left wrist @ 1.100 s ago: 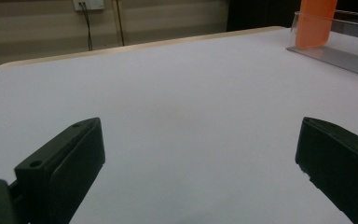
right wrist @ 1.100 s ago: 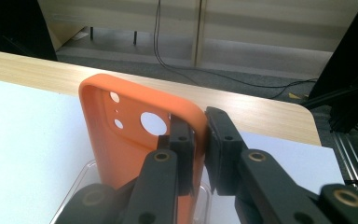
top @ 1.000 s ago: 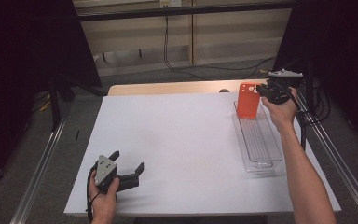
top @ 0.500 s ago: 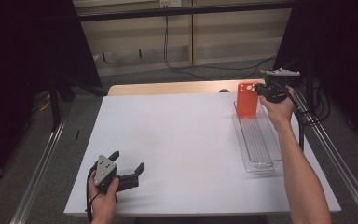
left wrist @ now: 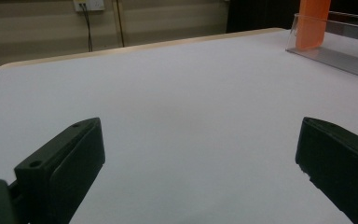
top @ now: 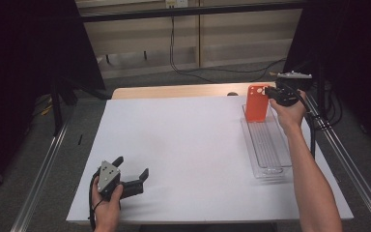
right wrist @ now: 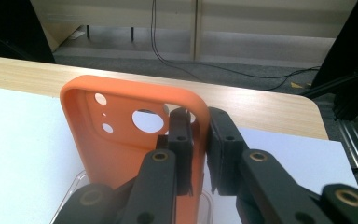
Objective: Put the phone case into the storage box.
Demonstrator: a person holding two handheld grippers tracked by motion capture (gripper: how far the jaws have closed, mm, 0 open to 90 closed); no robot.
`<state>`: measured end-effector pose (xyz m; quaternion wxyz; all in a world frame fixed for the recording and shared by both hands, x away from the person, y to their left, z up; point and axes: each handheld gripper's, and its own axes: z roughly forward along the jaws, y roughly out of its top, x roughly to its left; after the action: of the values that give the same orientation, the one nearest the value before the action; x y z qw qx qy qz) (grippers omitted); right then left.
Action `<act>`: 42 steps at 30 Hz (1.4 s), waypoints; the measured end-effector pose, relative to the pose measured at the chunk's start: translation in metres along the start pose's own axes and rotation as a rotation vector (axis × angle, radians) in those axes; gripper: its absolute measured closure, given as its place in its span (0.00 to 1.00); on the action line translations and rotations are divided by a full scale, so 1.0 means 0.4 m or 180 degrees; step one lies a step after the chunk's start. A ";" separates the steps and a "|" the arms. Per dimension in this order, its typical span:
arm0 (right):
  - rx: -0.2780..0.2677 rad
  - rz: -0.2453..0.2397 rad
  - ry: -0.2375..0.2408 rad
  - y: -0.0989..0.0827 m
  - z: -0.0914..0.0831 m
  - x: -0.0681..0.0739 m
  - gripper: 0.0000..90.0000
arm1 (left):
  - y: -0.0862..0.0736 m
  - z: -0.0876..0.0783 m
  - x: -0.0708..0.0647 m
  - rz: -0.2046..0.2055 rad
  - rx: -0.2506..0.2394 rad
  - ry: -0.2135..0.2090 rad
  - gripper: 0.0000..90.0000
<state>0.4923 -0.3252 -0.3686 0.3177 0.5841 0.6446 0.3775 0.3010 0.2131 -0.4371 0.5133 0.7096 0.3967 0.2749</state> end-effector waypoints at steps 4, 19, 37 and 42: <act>0.0012 0.0016 0.0025 0.001 -0.002 -0.004 0.89 | 0.000 0.000 -0.001 -0.0005 -0.0002 -0.0008 0.01; 0.0015 0.0049 0.0035 0.002 -0.001 -0.005 0.87 | 0.000 -0.002 0.001 -0.0009 -0.0008 -0.0008 0.02; -0.0018 0.0049 0.0024 0.004 -0.013 -0.004 0.82 | 0.000 -0.004 0.001 -0.0008 -0.0023 -0.0007 0.01; -0.0049 0.0037 0.0019 0.008 -0.023 -0.004 0.80 | 0.001 -0.006 0.002 -0.0003 -0.0025 -0.0004 0.02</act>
<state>0.4865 -0.3277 -0.3611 0.3181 0.5842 0.6392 0.3860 0.2997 0.2148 -0.4361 0.5165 0.7075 0.3957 0.2758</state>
